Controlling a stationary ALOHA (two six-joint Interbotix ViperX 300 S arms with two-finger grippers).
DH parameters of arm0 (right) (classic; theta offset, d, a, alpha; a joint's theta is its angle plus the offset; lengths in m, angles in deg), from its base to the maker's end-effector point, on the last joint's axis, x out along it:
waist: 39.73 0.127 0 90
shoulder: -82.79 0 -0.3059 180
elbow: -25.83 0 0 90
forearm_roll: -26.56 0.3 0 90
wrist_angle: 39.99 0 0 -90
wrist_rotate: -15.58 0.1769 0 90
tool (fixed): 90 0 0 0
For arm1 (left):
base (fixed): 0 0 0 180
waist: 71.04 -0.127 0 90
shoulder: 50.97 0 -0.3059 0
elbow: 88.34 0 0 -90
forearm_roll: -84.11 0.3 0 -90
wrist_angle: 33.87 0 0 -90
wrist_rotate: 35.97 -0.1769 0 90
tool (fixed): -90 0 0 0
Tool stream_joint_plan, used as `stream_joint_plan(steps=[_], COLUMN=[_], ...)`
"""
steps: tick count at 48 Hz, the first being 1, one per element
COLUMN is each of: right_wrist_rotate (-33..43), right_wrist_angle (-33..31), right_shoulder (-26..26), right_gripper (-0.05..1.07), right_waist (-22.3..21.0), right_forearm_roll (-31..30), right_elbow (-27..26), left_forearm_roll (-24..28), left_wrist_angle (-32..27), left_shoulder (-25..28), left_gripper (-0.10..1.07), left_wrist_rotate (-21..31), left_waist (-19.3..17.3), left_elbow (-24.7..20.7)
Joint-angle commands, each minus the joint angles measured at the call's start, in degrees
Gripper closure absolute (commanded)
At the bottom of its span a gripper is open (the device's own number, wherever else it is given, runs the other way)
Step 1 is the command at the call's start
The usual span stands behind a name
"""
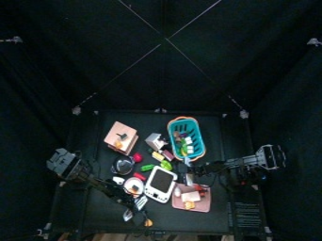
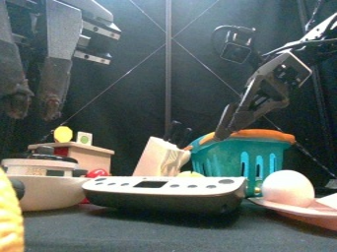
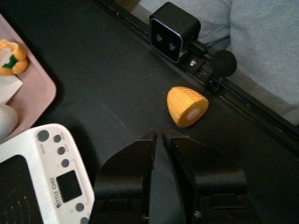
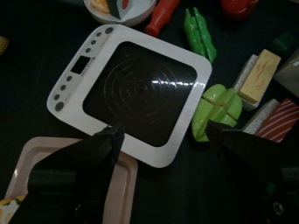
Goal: Grab corn top
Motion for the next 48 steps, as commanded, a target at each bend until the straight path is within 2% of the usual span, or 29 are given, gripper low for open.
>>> stream_joint_plan(steps=[1, 5, 9, 18, 24, 30, 41, 48], right_wrist_rotate=[0.2, 0.2, 0.1, -0.2, -0.2, -0.3, -0.2, -0.2], right_wrist_angle=[0.2, 0.2, 0.2, 0.2, 0.2, 0.2, 0.0, -0.1], right_shoulder=[0.7, 0.7, 0.6, 0.1, -0.4, -0.7, -0.8, -0.8], right_gripper=[-0.01, -0.01, -0.01, -0.01, -0.01, -0.01, -0.01, -0.01], right_waist=[-0.2, -0.2, -0.2, -0.2, -0.2, -0.2, -0.2, -0.2], right_forearm_roll=[0.1, 0.1, 0.1, 0.1, 0.1, 0.0, 0.0, 0.1], right_elbow=[-1.2, -1.2, -1.3, -1.7, -2.0, -2.2, -2.2, -2.4], left_forearm_roll=[-5.5, -11.4, -14.5, -11.1, -7.6, -6.6, -10.0, -14.8], left_wrist_angle=[0.4, 0.2, 0.1, -0.3, -1.4, -1.7, -1.3, 0.2], left_shoulder=[-1.8, -1.7, -1.2, 0.7, 2.5, 4.7, 6.3, 6.8], left_gripper=[0.32, 0.24, 0.14, -0.03, -0.04, -0.04, -0.04, -0.04], left_wrist_rotate=[1.1, 2.2, 1.9, 1.8, 1.9, 2.2, 2.5, 2.8], left_waist=[-0.3, -0.3, -0.3, 0.7, 1.5, 1.9, 3.4, 3.6], left_elbow=[-1.1, -1.2, -1.3, -2.4, -4.1, -5.6, -6.7, -6.4])
